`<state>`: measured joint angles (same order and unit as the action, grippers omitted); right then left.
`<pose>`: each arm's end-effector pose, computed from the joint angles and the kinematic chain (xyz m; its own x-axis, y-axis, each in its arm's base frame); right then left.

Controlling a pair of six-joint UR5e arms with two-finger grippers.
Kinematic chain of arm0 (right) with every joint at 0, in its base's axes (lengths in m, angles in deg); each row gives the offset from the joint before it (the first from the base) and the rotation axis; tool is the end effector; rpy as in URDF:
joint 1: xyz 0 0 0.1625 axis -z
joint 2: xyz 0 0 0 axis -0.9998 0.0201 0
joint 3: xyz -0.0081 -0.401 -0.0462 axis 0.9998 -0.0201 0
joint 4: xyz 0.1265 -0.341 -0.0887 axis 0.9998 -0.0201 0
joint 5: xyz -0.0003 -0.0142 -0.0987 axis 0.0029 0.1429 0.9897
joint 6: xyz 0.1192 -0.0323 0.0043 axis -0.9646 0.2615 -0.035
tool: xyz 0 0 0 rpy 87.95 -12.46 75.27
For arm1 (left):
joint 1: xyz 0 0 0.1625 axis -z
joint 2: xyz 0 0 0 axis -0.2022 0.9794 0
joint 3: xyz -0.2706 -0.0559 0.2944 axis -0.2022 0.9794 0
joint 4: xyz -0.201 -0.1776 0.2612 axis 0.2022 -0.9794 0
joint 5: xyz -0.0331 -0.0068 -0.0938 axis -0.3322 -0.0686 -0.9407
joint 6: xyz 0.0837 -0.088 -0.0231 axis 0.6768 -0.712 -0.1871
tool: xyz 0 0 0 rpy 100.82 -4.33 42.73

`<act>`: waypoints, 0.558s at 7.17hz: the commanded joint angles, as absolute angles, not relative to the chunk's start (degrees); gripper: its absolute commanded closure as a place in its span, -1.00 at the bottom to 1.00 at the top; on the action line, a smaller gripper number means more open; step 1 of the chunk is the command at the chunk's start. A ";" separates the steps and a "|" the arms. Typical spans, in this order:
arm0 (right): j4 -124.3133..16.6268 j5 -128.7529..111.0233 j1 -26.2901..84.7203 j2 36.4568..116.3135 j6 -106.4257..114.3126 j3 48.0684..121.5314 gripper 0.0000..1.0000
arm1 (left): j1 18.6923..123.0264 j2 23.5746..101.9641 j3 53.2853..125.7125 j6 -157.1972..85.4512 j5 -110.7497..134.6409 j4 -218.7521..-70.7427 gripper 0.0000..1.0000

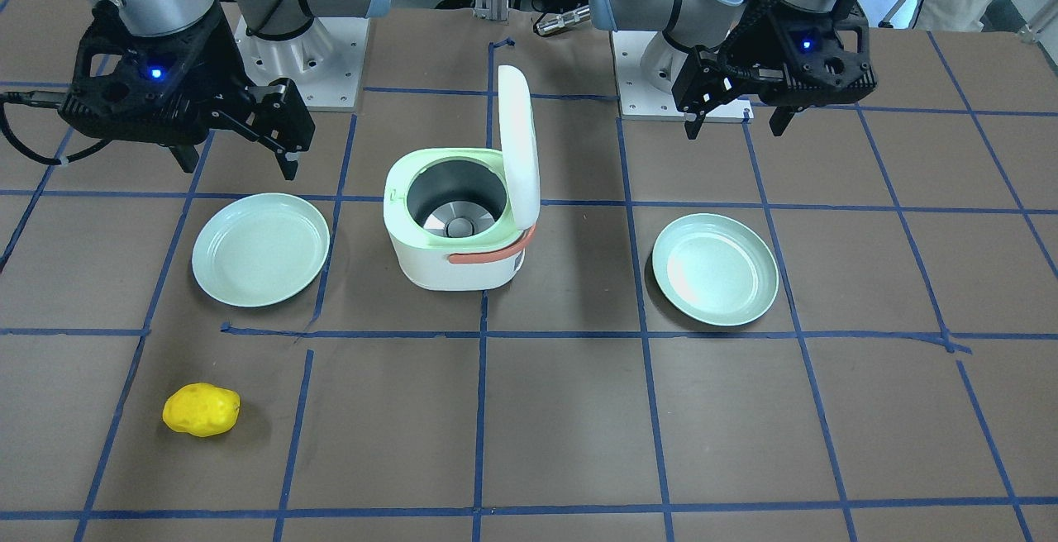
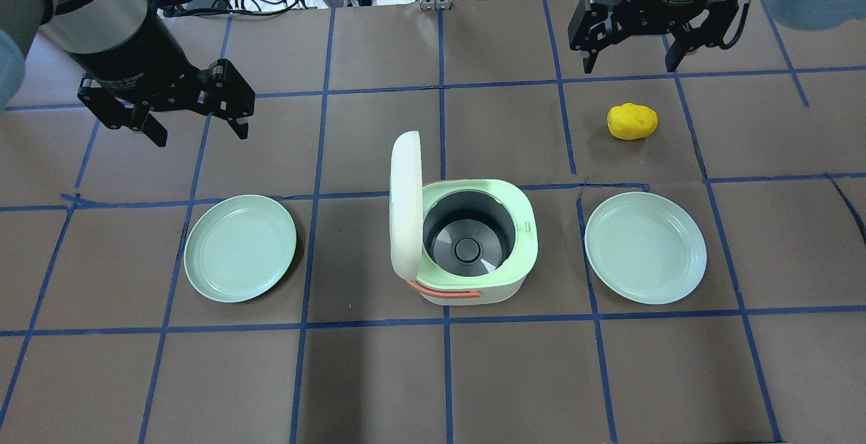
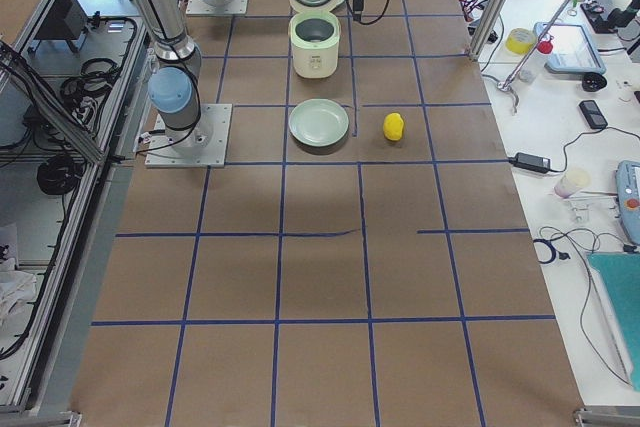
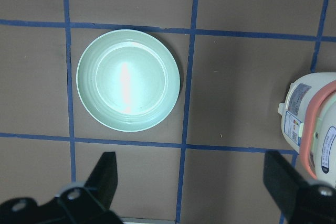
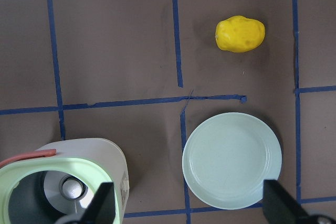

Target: Press rice cooker button

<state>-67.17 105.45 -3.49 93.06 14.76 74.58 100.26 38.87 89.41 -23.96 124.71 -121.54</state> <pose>0.1500 -0.4759 0.4720 -0.9981 0.0596 0.0157 0.0584 0.9959 -0.0693 -0.1203 -0.4224 0.4631 -0.9971 -0.0737 -0.0211 -0.0735 0.9973 -0.0073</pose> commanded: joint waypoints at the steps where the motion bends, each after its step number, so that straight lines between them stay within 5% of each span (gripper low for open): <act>1: -67.45 105.04 -3.53 93.06 14.64 74.86 -1.00 | 100.26 38.87 89.41 -24.04 124.71 -121.54 -1.00; 4: -67.36 105.48 -3.53 93.24 14.64 75.04 -1.00 | 100.26 38.87 89.41 -24.04 124.71 -121.54 -1.00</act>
